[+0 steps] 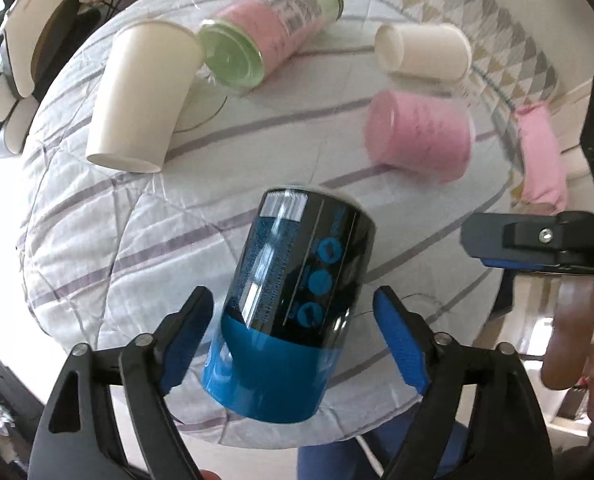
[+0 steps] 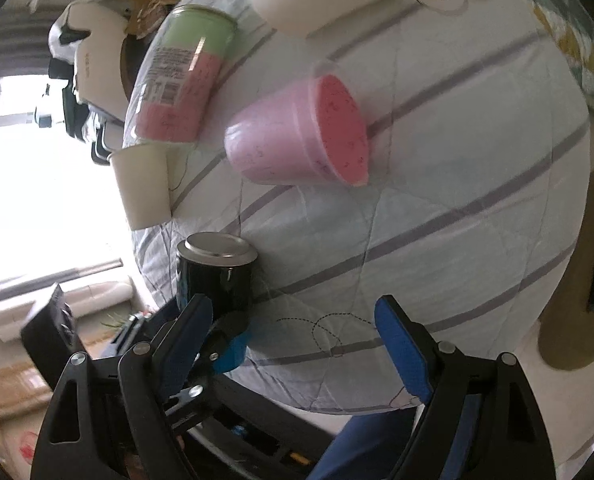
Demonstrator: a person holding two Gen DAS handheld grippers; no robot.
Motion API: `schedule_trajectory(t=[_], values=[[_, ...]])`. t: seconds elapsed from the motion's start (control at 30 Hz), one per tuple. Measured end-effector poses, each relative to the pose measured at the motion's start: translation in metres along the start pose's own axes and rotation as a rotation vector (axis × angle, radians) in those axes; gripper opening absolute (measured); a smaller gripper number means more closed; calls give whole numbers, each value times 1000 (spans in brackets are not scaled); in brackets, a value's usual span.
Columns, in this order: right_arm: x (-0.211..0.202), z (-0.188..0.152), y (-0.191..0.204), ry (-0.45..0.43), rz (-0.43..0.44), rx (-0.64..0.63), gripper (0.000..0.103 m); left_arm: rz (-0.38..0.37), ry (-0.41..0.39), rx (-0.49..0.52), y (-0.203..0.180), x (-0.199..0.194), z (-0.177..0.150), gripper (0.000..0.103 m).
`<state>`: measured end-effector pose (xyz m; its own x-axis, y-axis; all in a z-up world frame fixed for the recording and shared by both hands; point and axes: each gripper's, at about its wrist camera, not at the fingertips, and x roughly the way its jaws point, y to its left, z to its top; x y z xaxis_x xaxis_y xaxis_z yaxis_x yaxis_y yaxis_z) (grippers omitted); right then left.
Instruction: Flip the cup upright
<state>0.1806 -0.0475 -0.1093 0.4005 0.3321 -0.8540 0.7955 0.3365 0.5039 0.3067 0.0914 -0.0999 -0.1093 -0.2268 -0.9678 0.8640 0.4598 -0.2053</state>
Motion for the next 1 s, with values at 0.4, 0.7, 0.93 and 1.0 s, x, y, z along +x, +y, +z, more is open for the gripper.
schedule_trajectory(t=[0.4,0.7,0.93,1.0], values=[[-17,14,72,59,-187,-594,85,3,-123,-286,15,-53,-24,85],[-3,31,111,249,-221,-1059,85,206,-211,-671,-17,-68,-42,87],[1,4,146,358,-223,-1549,84,254,-265,-1058,-48,-66,-79,91],[6,-12,157,394,-224,-1698,84,254,-263,-1174,-54,-63,-93,91]])
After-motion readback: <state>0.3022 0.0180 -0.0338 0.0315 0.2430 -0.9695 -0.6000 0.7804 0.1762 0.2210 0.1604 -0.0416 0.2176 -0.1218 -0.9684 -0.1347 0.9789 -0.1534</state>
